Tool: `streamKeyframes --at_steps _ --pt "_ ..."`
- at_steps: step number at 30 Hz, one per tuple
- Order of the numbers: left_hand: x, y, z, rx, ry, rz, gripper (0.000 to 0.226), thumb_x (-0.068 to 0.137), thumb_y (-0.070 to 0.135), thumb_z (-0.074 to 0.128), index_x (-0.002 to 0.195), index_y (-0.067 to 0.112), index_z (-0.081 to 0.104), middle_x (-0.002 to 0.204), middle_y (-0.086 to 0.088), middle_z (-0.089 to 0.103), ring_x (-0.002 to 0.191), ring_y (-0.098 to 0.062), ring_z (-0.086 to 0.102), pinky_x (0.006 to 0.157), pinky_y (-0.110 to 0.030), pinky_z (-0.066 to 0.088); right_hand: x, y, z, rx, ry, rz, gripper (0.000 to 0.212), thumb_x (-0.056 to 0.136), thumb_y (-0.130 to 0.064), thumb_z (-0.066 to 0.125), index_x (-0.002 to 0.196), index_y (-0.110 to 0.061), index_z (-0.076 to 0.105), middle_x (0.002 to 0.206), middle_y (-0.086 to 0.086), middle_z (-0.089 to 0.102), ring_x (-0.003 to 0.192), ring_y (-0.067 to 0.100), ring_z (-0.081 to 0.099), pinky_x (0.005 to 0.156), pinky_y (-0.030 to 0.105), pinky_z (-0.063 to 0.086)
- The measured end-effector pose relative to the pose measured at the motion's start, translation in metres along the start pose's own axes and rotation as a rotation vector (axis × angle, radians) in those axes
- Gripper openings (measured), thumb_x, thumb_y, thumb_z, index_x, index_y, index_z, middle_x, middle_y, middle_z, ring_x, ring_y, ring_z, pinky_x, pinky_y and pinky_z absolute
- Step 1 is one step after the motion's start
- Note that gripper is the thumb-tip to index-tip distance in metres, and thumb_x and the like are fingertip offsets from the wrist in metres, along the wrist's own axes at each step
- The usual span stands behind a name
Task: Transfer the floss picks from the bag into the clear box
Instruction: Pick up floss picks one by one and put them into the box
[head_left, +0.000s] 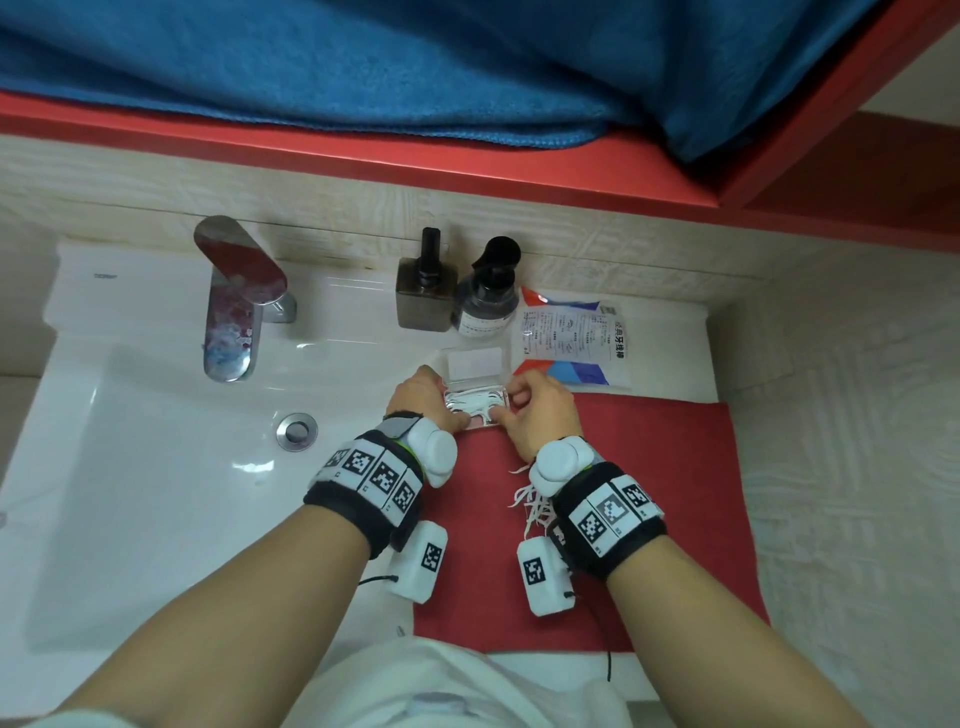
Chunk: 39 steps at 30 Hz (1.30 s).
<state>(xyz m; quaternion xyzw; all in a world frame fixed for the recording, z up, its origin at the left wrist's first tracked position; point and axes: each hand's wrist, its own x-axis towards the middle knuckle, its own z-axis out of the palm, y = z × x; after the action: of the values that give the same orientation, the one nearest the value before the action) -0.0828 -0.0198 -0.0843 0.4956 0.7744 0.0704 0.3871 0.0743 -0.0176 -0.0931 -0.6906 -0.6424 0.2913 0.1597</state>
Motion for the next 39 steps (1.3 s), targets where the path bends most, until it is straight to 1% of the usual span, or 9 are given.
streamKeyframes --at_steps 6,9,14,17,22,26,30,33,39 --pt "-0.013 0.016 0.011 0.002 -0.005 0.053 0.057 0.067 0.030 0.084 0.112 0.014 0.053 0.111 -0.007 0.062 0.101 -0.025 0.060 0.078 -0.030 0.048 -0.016 0.018 -0.015 0.114 0.045 0.056 0.027 0.069 -0.023 0.085 0.085 -0.022 0.064 0.085 -0.004 0.066 0.071 0.007 0.060 0.068 0.016 0.047" --pt "-0.021 0.023 0.021 -0.001 0.015 0.069 0.054 0.068 0.029 0.083 0.111 0.014 0.054 0.108 -0.007 0.064 0.099 -0.026 0.061 0.079 -0.032 0.050 -0.027 0.030 -0.016 0.146 0.061 0.074 0.025 0.071 -0.021 0.084 0.088 -0.020 0.065 0.087 -0.001 0.068 0.069 0.011 0.063 0.072 0.025 0.054" --pt "-0.027 0.025 0.033 0.005 0.035 0.122 0.044 0.075 0.026 0.076 0.111 0.012 0.055 0.110 -0.009 0.064 0.102 -0.028 0.060 0.076 -0.028 0.044 -0.037 0.042 -0.016 0.111 0.079 0.096 0.022 0.074 -0.022 0.081 0.091 -0.019 0.066 0.091 0.000 0.067 0.071 0.011 0.063 0.075 0.028 0.055" --pt "-0.029 0.026 0.039 0.039 0.017 0.138 0.048 0.073 0.026 0.078 0.112 0.012 0.054 0.110 -0.009 0.063 0.102 -0.028 0.060 0.078 -0.030 0.046 -0.041 0.046 -0.017 0.086 0.069 0.098 0.023 0.075 -0.020 0.080 0.093 -0.018 0.066 0.095 0.000 0.064 0.076 0.011 0.061 0.080 0.031 0.054" --pt "-0.032 0.029 0.046 0.092 -0.026 0.175 0.058 0.067 0.024 0.083 0.115 0.012 0.052 0.109 -0.010 0.063 0.101 -0.027 0.060 0.082 -0.034 0.049 -0.047 0.052 -0.019 0.048 0.045 0.031 0.038 0.071 -0.021 0.083 0.104 -0.023 0.065 0.107 -0.002 0.053 0.082 0.015 0.063 0.085 0.035 0.055" --pt "-0.032 0.036 0.044 0.148 -0.012 0.206 0.056 0.067 0.023 0.080 0.115 0.012 0.051 0.112 -0.012 0.060 0.103 -0.029 0.058 0.081 -0.033 0.046 -0.049 0.054 -0.027 0.009 0.022 -0.010 0.035 0.076 -0.024 0.081 0.109 -0.022 0.070 0.107 0.000 0.053 0.085 0.015 0.063 0.087 0.034 0.054" --pt "-0.035 0.041 0.042 0.153 0.012 0.235 0.057 0.067 0.022 0.078 0.116 0.013 0.050 0.114 -0.013 0.056 0.104 -0.031 0.056 0.083 -0.036 0.046 -0.051 0.051 -0.036 -0.024 0.054 -0.030 0.024 0.080 -0.029 0.077 0.102 -0.018 0.073 0.104 0.002 0.056 0.088 0.016 0.062 0.083 0.028 0.051" --pt "-0.037 0.045 0.039 0.146 0.052 0.244 0.060 0.067 0.028 0.079 0.117 0.013 0.048 0.116 -0.012 0.052 0.105 -0.033 0.056 0.085 -0.040 0.048 -0.050 0.045 -0.040 -0.048 0.092 -0.053 0.018 0.080 -0.029 0.076 0.090 -0.015 0.073 0.101 0.004 0.059 0.088 0.020 0.062 0.080 0.032 0.052" --pt "-0.040 0.052 0.030 0.129 0.103 0.271 0.060 0.070 0.032 0.078 0.118 0.014 0.047 0.117 -0.011 0.051 0.104 -0.033 0.057 0.086 -0.042 0.050 -0.047 0.033 -0.047 -0.084 0.118 -0.052 0.022 0.079 -0.029 0.075 0.095 -0.014 0.071 0.102 0.005 0.060 0.091 0.021 0.061 0.082 0.034 0.052"
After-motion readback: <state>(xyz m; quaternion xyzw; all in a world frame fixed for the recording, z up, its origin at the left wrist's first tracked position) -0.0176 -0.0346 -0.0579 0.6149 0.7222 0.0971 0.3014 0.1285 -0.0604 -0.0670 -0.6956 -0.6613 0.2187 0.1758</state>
